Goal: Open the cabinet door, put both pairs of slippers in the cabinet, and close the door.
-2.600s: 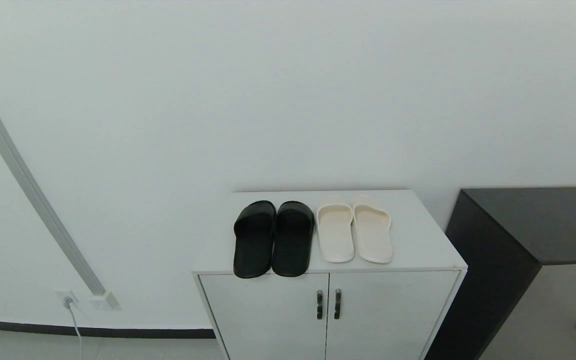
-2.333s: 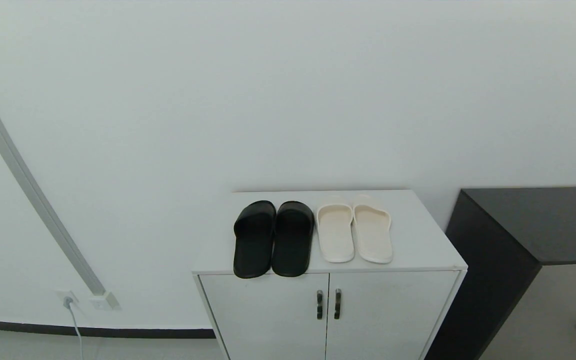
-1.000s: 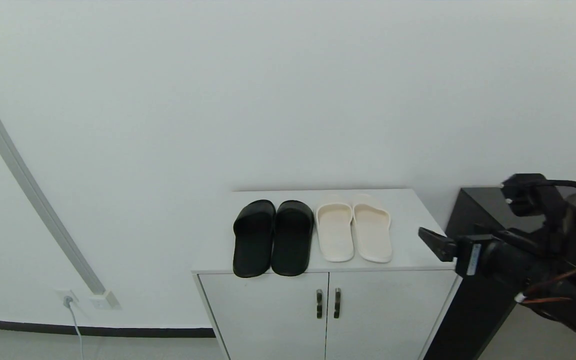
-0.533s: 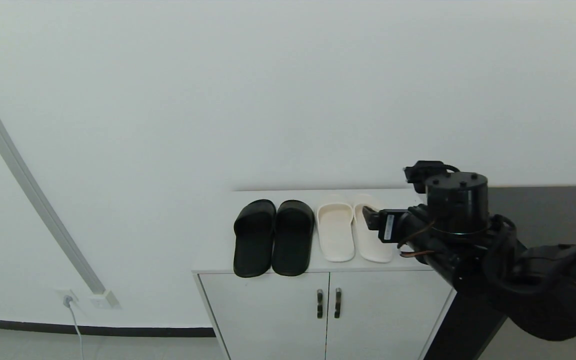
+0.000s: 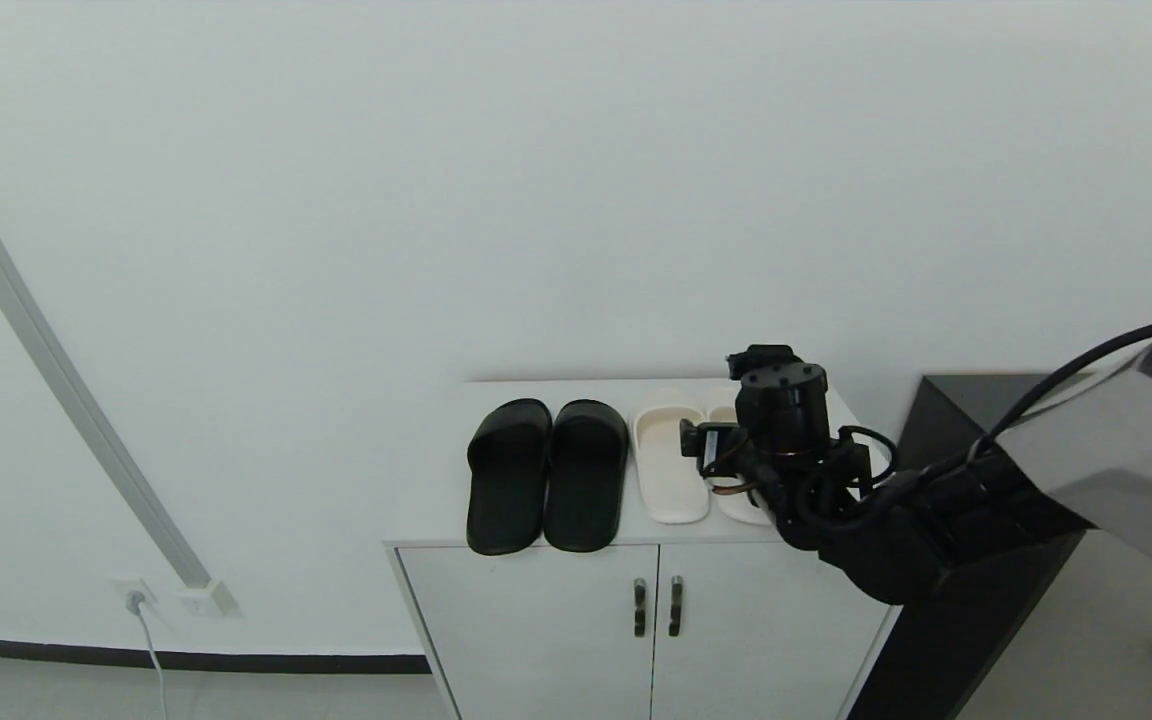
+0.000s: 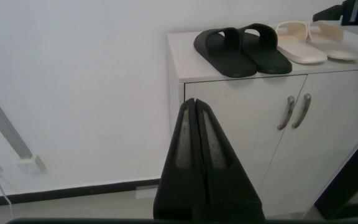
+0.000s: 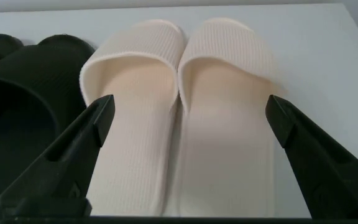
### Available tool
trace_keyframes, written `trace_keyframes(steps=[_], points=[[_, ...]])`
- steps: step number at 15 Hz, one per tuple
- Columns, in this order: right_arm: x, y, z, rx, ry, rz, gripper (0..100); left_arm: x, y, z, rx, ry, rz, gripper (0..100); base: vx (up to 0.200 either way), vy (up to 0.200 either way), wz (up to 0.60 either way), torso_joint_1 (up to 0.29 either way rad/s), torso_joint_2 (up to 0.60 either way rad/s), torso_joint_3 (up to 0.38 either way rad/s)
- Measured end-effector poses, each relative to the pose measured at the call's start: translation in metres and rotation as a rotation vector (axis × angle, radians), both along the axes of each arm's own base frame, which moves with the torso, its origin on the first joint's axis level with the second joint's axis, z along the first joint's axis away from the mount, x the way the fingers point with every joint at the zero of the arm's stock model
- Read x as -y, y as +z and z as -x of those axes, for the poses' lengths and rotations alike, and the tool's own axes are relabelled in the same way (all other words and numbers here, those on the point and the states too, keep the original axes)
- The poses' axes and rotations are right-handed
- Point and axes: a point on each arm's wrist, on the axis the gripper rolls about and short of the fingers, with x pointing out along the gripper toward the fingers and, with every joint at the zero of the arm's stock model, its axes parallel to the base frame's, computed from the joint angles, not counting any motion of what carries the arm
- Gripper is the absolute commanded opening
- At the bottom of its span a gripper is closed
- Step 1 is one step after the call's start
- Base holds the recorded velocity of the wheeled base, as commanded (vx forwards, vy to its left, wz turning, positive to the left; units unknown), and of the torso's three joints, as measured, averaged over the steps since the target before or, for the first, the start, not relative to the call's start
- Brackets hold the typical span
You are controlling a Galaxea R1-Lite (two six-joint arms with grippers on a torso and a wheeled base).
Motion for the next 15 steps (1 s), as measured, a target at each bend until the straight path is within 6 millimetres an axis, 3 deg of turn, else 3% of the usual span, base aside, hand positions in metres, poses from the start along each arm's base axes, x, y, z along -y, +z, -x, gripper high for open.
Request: trace_keyframes(steps=[6,12,13,15], points=[[-0.014,-0.029,-0.041,-0.007,-0.018,0.009,100,0.0,0.0,0.0,0.0,-0.001,0.0,0,0.0,0.0,0.0,0.0,0.0,0.0],[-0.017,-0.043,-0.076,-0.011,-0.055,0.014,100,0.0,0.0,0.0,0.001,0.0,0.001,0,0.0,0.0,0.0,0.0,0.0,0.0],[-0.017,-0.045,-0.08,-0.012,-0.059,0.014,0,0.0,0.0,0.0,0.0,0.0,0.001,0,0.0,0.0,0.0,0.0,0.0,0.0],[-0.018,-0.049,-0.087,-0.013,-0.066,0.016,0,0.0,0.0,0.0,0.0,0.0,0.001,0,0.0,0.0,0.0,0.0,0.0,0.0]])
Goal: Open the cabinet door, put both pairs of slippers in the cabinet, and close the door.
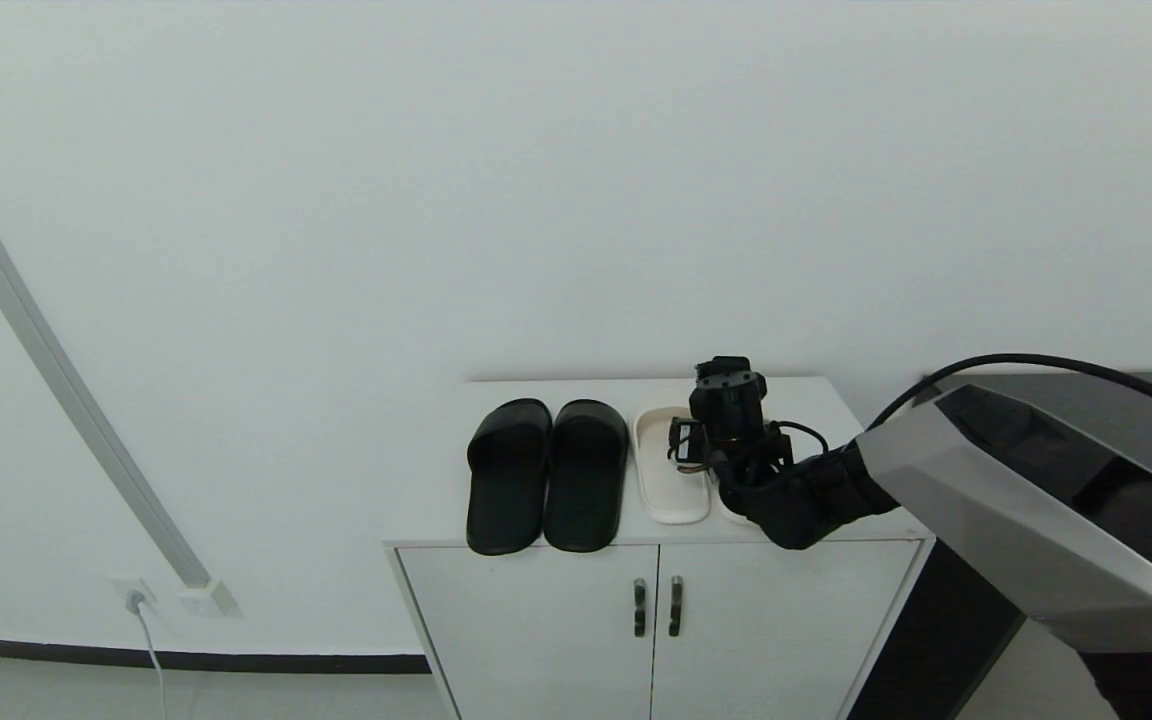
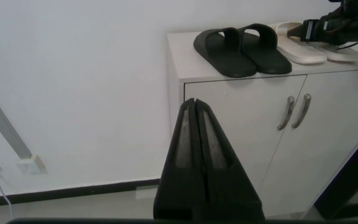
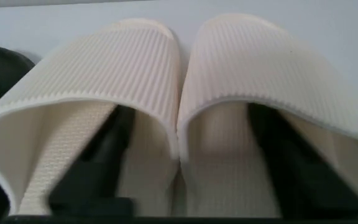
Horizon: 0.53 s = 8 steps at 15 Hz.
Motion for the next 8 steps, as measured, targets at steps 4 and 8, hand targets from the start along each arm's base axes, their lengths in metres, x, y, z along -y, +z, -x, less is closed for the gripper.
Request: trace_keyframes(steps=[4,8], points=[[0.0,-0.004,-0.003,0.002,0.0,0.018,0,0.0,0.0,0.0,0.0,0.0,0.001,0,0.0,0.0,0.0,0.0,0.0,0.0],[0.006,0.003,0.013,-0.024,0.008,0.046,0,0.0,0.0,0.0,0.0,0.0,0.004,0,0.0,0.0,0.0,0.0,0.0,0.0]])
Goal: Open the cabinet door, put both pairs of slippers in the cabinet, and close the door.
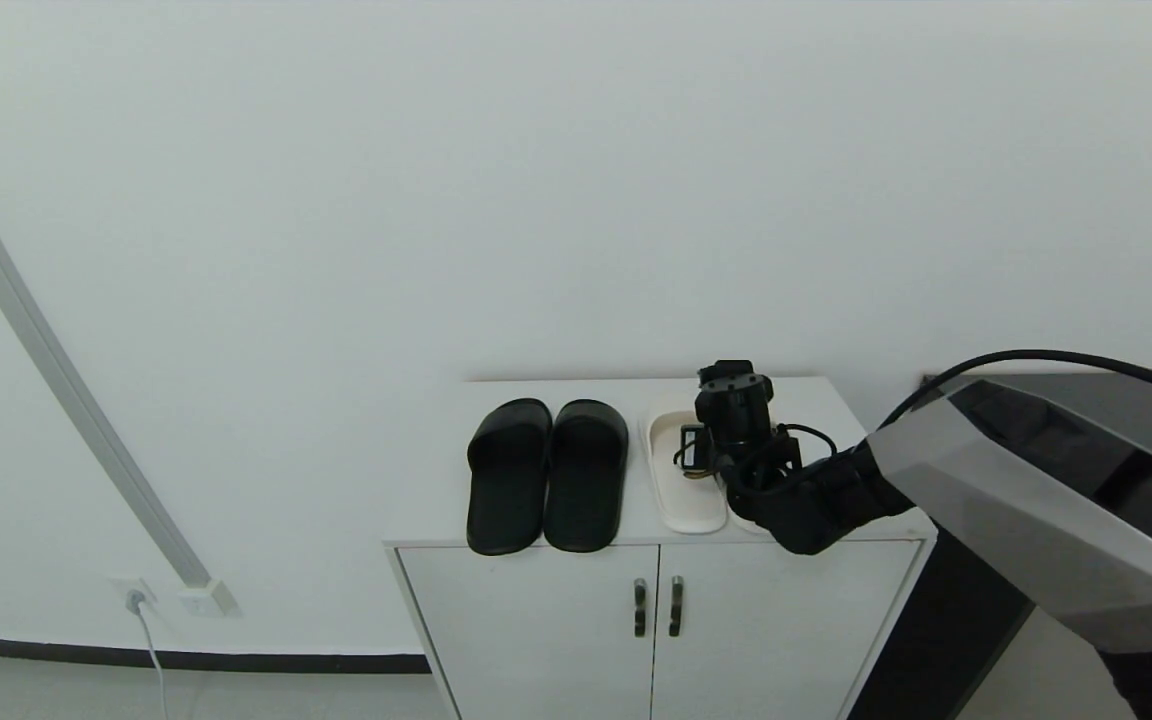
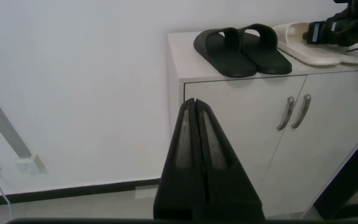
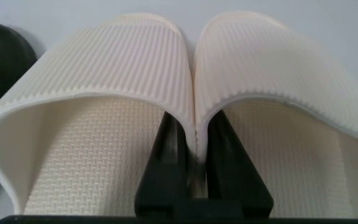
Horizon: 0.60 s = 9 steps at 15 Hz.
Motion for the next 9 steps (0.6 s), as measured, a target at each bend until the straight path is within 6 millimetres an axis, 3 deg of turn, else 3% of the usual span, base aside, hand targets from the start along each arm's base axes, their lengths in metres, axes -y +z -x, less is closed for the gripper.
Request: trace_keyframes(steps=[4,9], points=[[0.015,0.028,0.044,0.027,0.059,0.013,0,0.0,0.0,0.0,0.0,0.0,0.0,0,0.0,0.0,0.0,0.0,0.0,0.0],[0.047,0.071,0.15,0.032,0.327,0.001,0,0.0,0.0,0.0,0.0,0.0,0.001,0,0.0,0.0,0.0,0.0,0.0,0.0]])
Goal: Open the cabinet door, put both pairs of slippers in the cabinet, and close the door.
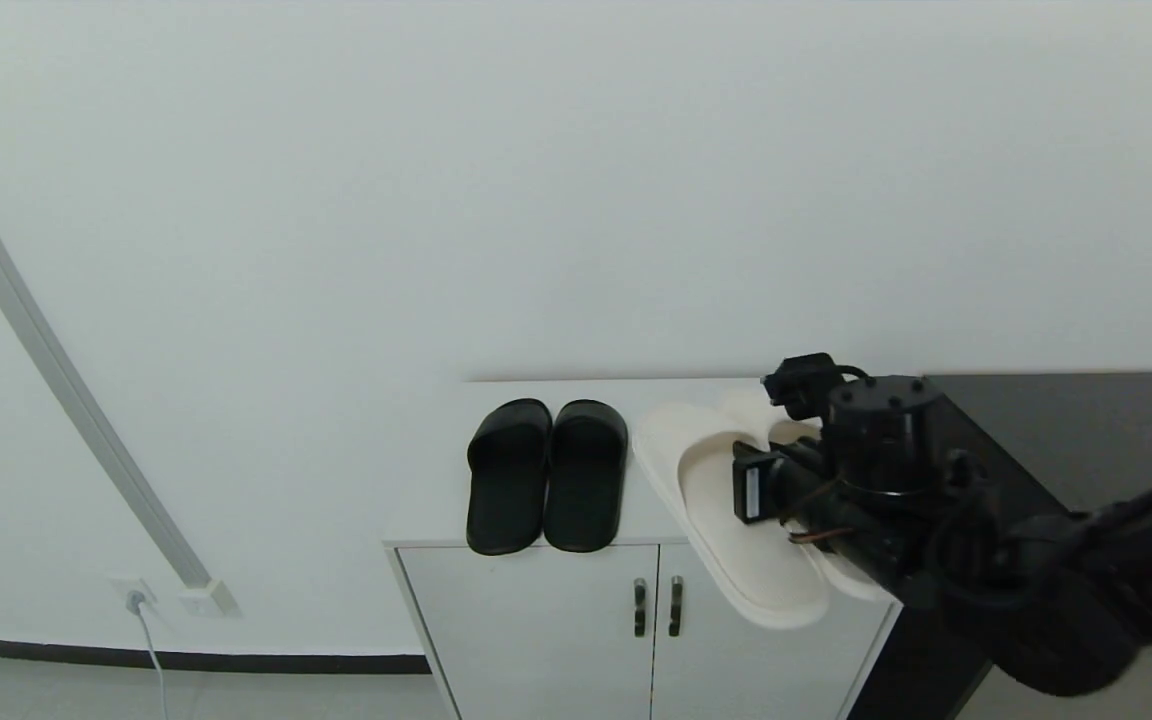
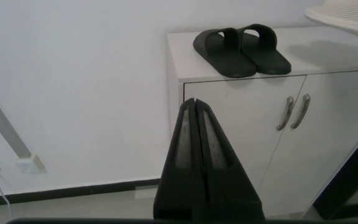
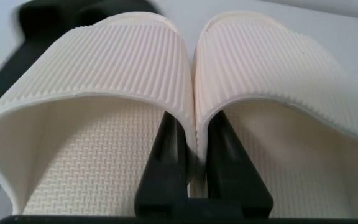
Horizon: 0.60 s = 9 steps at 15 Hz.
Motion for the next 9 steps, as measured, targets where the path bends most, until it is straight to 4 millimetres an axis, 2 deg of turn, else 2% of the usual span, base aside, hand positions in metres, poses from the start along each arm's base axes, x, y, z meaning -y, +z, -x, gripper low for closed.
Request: trace_keyframes(steps=[3,5,7,9], points=[[0.029,0.016,0.063,-0.027,0.218,-0.028,0,0.0,0.0,0.0,0.0,0.0,0.0,0,0.0,0.0,0.0,0.0,0.0,0.0],[0.049,0.018,0.096,-0.074,0.351,-0.03,0,0.0,0.0,0.0,0.0,0.001,0.001,0,0.0,0.0,0.0,0.0,0.0,0.0],[0.065,0.017,0.117,-0.116,0.418,-0.019,0,0.0,0.0,0.0,0.0,0.001,0.002,0,0.0,0.0,0.0,0.0,0.0,0.0],[0.07,0.023,0.124,-0.09,0.439,-0.041,0,0.0,0.0,0.0,0.0,0.001,0.002,0,0.0,0.0,0.0,0.0,0.0,0.0]])
